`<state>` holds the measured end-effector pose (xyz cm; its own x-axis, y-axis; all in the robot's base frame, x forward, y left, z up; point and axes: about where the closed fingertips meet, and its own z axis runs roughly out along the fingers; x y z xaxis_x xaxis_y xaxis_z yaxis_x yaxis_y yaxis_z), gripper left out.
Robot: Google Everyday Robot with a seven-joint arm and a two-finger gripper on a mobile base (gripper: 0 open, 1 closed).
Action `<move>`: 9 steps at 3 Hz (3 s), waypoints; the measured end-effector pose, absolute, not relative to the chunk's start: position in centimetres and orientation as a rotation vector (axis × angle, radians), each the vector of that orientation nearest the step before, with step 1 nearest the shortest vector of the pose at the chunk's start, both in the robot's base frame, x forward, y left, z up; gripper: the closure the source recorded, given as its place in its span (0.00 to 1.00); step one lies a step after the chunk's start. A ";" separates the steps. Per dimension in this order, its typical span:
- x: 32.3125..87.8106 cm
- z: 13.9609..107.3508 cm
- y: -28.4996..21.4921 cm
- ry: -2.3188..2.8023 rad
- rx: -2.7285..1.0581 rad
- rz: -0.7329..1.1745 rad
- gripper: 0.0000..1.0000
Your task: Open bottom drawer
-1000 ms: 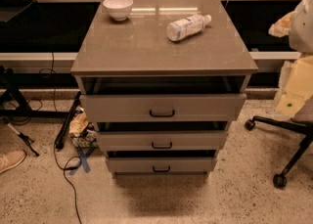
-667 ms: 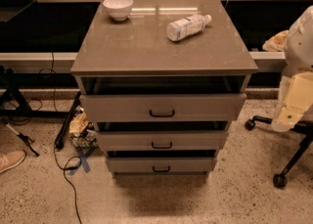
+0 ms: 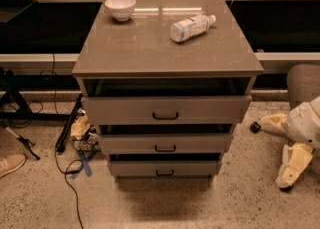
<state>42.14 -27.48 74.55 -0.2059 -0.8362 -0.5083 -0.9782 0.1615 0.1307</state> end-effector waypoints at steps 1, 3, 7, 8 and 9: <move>40.9 66.1 -27.7 2.120 -1.597 0.905 0.00; 40.5 62.5 -27.2 2.129 -1.572 1.004 0.00; 44.5 41.4 -25.6 1.974 -1.656 0.908 0.00; 44.7 40.0 -25.2 1.922 -1.675 0.892 0.00; 45.7 37.4 -24.2 1.812 -1.748 0.805 0.00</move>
Offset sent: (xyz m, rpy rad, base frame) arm -0.0105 -0.0021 -0.0674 0.1393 0.1042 -0.0352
